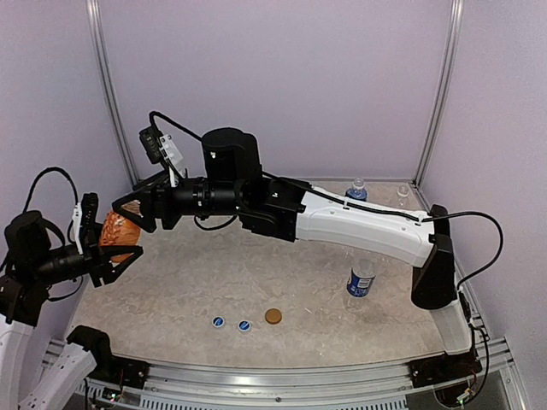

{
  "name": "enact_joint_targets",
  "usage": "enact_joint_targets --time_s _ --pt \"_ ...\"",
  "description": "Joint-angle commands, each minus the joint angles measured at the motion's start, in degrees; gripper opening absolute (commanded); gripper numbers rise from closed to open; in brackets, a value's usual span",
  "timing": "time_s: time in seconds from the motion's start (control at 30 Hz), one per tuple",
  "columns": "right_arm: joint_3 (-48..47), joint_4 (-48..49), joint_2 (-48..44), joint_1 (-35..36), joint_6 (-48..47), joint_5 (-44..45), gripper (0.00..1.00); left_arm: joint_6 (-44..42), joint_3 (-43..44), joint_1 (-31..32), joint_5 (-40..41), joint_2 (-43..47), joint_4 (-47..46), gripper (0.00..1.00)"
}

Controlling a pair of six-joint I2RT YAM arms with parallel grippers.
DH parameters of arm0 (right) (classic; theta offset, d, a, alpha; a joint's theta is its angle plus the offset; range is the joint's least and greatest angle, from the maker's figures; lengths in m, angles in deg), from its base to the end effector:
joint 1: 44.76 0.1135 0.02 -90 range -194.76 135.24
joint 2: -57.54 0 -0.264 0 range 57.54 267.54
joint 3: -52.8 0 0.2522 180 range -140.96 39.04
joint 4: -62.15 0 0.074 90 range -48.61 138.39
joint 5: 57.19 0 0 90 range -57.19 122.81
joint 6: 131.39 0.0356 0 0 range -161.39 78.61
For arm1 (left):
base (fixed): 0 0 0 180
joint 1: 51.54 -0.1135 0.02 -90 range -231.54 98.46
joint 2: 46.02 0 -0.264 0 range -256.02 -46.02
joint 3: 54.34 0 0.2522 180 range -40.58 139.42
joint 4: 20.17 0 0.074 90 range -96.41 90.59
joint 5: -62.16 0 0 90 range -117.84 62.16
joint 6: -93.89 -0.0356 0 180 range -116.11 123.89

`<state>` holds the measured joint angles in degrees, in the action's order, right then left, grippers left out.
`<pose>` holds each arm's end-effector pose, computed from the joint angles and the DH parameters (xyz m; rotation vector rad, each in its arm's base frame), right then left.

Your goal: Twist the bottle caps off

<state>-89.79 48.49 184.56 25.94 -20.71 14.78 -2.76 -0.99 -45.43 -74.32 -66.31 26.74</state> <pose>0.1647 0.5036 0.3956 -0.9844 1.4417 1.4654 0.0762 -0.0341 0.3190 0.7569 1.6251 -0.7234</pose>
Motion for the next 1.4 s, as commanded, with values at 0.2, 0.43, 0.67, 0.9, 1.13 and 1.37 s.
enact_joint_targets --time_s 0.2,0.43,0.67,0.9,1.13,1.37 --pt "-3.0 -3.0 2.4 -0.1 1.4 -5.7 0.62 1.4 -0.1 0.3 -0.1 -0.4 -1.7 0.42" --pt "-3.7 -3.3 2.5 -0.2 0.7 -7.4 0.16 1.1 -0.4 0.4 -0.2 -0.1 -1.2 0.42" --pt "-1.9 -3.0 0.7 -0.4 -0.6 -7.0 0.0 1.3 -1.0 0.5 -0.3 0.1 -1.0 0.57" --pt "5.2 -9.1 -8.2 -2.2 -9.4 4.3 0.0 6.1 -2.1 0.5 -2.7 0.9 -1.5 0.99" --pt "24.7 -14.4 -25.9 -8.8 -16.9 30.5 0.0 16.6 -3.3 -1.3 -1.7 2.1 -7.1 0.99" --pt "45.2 -13.0 -33.1 -19.7 -21.9 28.6 0.0 31.4 -7.4 -5.2 1.5 2.1 -16.0 0.99"
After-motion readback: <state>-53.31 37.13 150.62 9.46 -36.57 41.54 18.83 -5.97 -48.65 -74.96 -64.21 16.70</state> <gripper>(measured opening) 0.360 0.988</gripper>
